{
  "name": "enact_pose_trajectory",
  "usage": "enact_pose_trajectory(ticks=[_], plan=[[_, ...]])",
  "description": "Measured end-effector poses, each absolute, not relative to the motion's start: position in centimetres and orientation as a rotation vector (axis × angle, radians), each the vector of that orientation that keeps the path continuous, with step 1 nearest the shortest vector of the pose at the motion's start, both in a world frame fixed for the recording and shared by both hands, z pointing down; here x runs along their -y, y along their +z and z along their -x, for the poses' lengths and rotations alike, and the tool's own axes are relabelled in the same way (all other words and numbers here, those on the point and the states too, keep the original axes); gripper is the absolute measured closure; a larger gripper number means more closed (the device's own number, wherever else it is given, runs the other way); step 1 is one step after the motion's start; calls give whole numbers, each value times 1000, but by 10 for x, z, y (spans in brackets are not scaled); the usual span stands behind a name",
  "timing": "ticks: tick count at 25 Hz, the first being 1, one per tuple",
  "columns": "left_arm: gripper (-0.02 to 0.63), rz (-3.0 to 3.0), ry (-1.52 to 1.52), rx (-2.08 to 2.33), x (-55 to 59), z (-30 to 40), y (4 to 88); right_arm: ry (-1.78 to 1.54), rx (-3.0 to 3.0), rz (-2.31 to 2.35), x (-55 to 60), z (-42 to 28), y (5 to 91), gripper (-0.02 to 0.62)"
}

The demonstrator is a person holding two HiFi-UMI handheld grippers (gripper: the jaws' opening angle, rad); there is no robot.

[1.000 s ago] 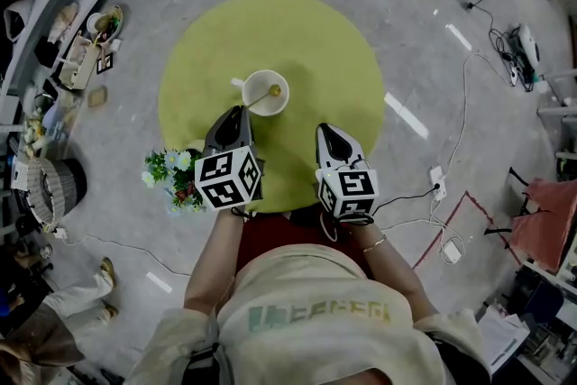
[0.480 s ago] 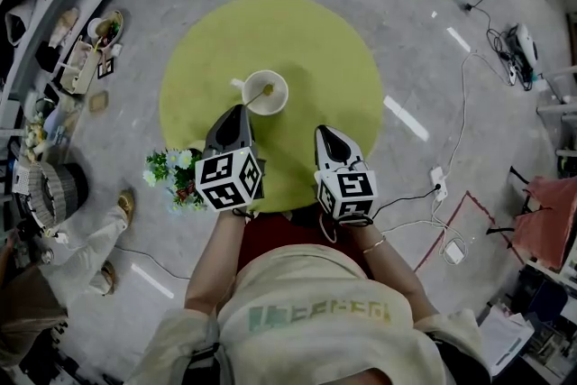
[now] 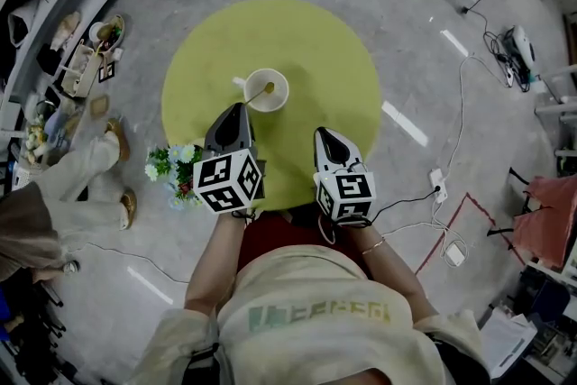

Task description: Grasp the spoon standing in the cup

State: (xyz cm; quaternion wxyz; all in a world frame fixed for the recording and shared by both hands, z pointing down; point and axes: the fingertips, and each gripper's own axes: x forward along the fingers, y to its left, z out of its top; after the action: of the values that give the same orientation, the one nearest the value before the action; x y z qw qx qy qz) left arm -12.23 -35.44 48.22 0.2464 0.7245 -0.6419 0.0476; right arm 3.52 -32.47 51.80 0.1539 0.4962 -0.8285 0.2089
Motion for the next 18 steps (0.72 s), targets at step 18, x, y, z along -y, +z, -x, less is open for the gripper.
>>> enact_pose_trajectory(ticks=[18], plan=[[578,-2077,65,1752,318,124,447,541,2391,-1498,288,-36,496,558]])
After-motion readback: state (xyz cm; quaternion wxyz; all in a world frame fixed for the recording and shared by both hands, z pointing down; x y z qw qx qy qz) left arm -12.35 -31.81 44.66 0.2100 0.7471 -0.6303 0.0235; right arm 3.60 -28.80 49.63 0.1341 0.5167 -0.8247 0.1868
